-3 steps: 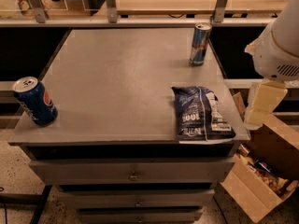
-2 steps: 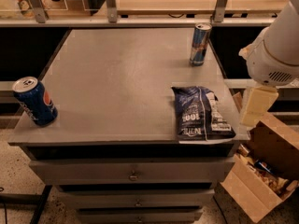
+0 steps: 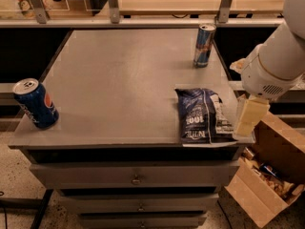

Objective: Move blue chip bag near pepsi can

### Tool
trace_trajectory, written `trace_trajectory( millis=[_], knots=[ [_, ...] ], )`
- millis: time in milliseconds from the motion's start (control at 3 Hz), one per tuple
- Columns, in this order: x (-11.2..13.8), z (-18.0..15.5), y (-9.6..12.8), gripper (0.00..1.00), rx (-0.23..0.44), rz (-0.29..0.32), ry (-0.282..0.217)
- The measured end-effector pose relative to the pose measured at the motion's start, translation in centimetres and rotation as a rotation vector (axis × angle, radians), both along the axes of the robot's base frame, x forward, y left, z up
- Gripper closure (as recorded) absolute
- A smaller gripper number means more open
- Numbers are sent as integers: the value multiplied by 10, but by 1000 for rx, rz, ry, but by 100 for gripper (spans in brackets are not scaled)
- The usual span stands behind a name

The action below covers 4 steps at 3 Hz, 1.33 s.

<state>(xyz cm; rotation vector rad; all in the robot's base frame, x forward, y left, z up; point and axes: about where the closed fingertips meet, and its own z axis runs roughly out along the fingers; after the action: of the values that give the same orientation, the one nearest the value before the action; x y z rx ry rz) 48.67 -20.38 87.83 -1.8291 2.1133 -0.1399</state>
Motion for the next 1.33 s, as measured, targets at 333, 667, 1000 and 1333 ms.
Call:
trace_trajectory(
  millis=[333, 667, 1000, 1333],
  knots=[
    [0, -14, 13, 0, 43, 60, 19],
    [1, -25, 22, 18, 77, 96, 41],
    [3, -34, 30, 41, 107, 120, 50],
    [5, -36, 33, 65, 130, 132, 44]
  ],
)
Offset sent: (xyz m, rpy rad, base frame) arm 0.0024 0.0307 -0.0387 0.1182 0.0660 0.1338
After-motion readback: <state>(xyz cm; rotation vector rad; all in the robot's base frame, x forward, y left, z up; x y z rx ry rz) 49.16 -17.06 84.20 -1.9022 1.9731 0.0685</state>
